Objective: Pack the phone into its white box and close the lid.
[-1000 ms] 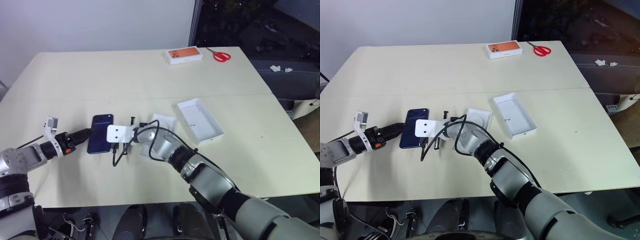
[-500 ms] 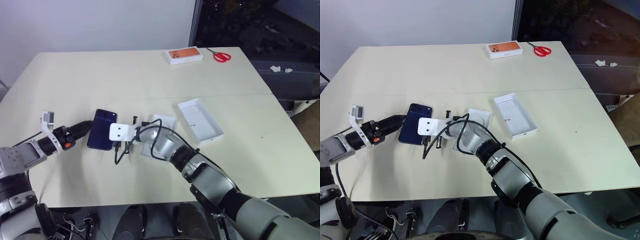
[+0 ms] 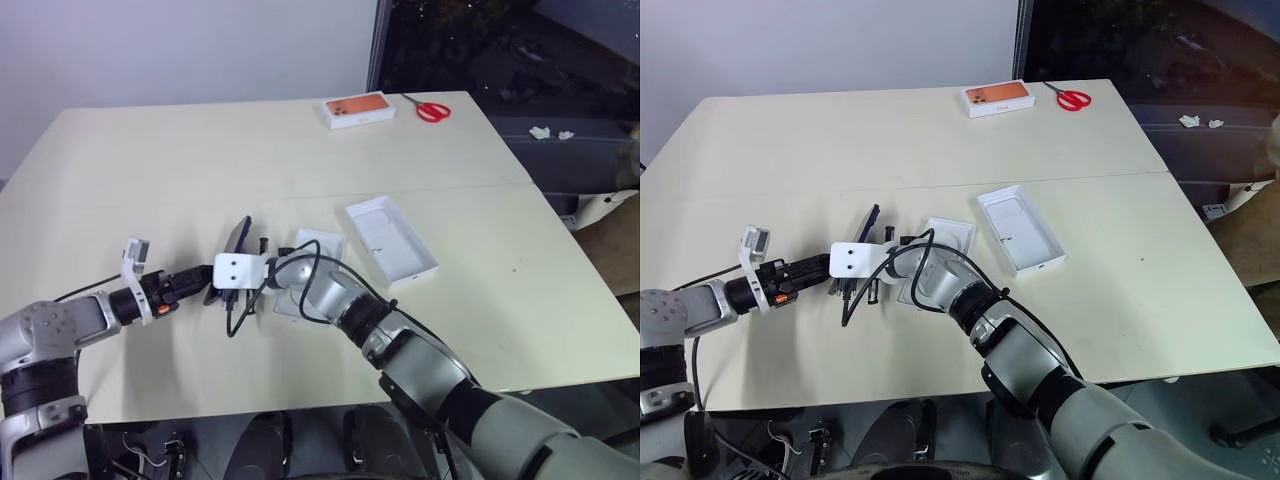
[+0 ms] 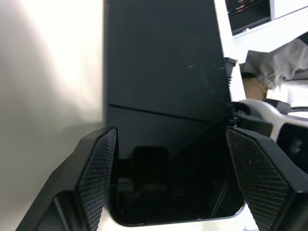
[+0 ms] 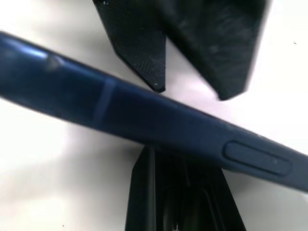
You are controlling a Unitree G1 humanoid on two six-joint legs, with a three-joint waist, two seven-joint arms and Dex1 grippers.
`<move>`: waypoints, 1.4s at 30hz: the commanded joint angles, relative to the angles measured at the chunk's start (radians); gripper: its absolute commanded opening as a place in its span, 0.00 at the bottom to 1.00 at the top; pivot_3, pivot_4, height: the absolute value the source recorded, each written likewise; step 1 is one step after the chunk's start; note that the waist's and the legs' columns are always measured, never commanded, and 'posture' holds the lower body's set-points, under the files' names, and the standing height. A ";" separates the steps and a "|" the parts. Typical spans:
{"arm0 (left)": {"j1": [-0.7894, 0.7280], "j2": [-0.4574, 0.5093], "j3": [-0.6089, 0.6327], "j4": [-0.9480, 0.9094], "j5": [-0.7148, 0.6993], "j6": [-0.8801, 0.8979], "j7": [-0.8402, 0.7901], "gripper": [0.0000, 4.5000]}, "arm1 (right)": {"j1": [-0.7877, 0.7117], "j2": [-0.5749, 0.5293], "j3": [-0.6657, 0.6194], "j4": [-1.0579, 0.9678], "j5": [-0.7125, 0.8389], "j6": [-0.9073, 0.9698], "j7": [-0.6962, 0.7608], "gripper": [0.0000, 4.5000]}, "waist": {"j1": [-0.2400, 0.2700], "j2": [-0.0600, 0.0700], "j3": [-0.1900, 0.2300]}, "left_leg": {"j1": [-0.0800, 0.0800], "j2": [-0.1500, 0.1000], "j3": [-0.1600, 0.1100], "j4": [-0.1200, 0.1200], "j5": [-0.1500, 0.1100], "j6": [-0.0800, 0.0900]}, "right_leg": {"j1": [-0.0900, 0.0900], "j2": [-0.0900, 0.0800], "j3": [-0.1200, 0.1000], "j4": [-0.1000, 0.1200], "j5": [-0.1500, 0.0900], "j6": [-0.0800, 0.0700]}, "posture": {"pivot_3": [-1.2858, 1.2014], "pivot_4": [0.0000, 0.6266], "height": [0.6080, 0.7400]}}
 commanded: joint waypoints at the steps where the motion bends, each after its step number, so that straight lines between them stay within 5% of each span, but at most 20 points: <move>1: 0.000 0.004 -0.008 0.018 -0.004 -0.031 -0.002 0.84 | -0.004 0.005 0.002 -0.031 0.005 -0.006 -0.004 0.01 | 0.001 0.000 0.000 | 0.000 0.000 0.000 0.000 0.000 0.000 | -0.001 0.000 0.000 0.000 0.000 0.000 | 0.52 0.24 1.00; 15: -0.026 0.013 0.012 0.046 -0.063 -0.014 -0.011 0.84 | -0.029 -0.129 -0.006 -0.233 0.013 -0.003 0.077 0.01 | 0.005 0.000 0.000 | -0.002 0.000 0.000 0.000 0.000 0.000 | -0.005 0.000 0.000 0.000 0.000 0.000 | 0.52 0.24 1.00; 27: -0.023 0.014 0.028 0.055 -0.093 -0.002 -0.015 0.84 | 0.024 -0.078 -0.050 -0.444 0.147 0.201 0.176 0.01 | 0.010 -0.001 0.001 | -0.007 0.001 0.000 0.000 0.001 -0.001 | -0.007 0.000 0.000 0.000 0.000 0.000 | 0.52 0.24 1.00; 42: 0.008 0.050 0.143 0.046 -0.191 0.067 0.017 0.84 | 0.047 -0.075 -0.033 -0.445 0.167 0.229 0.162 0.01 | 0.013 -0.001 0.001 | -0.008 0.001 0.000 0.000 0.001 -0.001 | -0.008 0.000 0.000 0.000 0.000 0.000 | 0.52 0.24 1.00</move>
